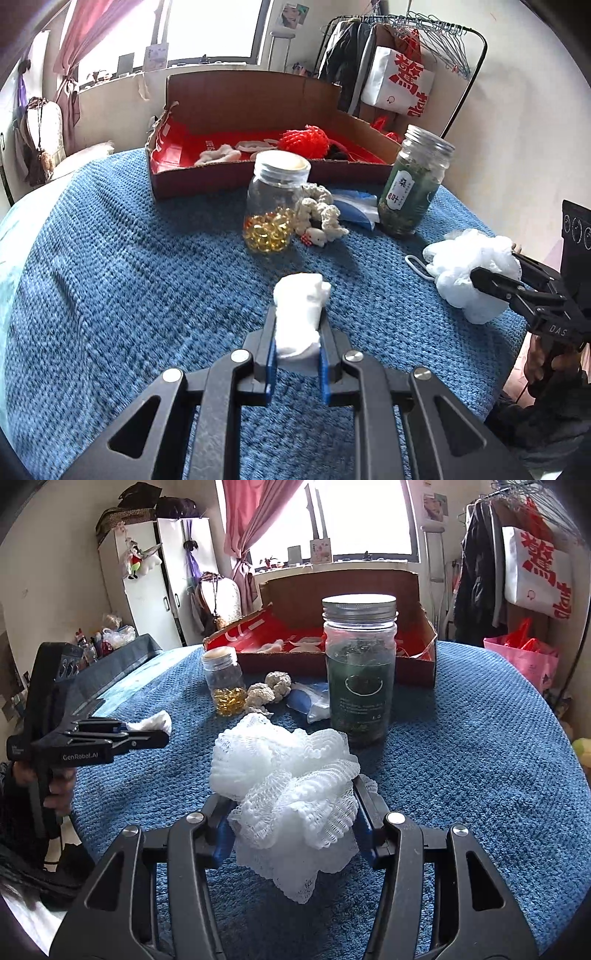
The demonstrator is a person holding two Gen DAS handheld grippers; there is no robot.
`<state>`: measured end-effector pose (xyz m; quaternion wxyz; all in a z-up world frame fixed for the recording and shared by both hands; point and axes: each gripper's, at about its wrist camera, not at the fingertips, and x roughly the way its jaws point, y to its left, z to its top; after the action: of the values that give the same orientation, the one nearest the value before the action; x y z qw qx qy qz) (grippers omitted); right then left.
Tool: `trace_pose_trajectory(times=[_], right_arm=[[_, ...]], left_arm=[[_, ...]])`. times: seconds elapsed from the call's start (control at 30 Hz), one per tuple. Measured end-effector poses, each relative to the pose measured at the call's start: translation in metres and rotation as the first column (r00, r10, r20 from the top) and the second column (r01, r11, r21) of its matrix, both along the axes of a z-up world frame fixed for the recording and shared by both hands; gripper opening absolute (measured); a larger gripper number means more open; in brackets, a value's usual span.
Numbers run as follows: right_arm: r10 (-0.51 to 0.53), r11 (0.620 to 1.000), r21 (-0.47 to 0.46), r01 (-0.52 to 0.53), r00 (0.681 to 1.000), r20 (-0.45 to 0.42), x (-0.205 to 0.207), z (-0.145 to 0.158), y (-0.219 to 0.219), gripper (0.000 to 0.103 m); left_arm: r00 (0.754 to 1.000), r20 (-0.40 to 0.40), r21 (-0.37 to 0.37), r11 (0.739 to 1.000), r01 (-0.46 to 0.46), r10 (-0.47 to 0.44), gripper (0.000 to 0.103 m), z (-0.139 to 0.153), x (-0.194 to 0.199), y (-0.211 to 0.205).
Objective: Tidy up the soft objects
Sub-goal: 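Grasp the white rolled cloth with the left gripper while the right holds the puff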
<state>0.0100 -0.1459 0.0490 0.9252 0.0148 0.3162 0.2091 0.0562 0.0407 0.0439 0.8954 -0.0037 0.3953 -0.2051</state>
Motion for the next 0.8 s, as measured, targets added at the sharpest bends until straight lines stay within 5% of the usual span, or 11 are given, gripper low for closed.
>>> trace_pose_trajectory(times=[0.53,0.8], right_arm=[[0.000,1.000,0.007,0.000,1.000,-0.009,-0.001,-0.001,0.000,0.051],[-0.160,0.986,-0.040,0.160,0.987,-0.009,0.021,0.012,-0.049,0.051]], left_arm=[[0.999,-0.016,-0.014,0.999,0.038,-0.038,0.019,-0.006,-0.001,-0.020],[0.998,-0.016,0.028,0.998,-0.058,0.059,0.019,0.007,0.034,0.024]])
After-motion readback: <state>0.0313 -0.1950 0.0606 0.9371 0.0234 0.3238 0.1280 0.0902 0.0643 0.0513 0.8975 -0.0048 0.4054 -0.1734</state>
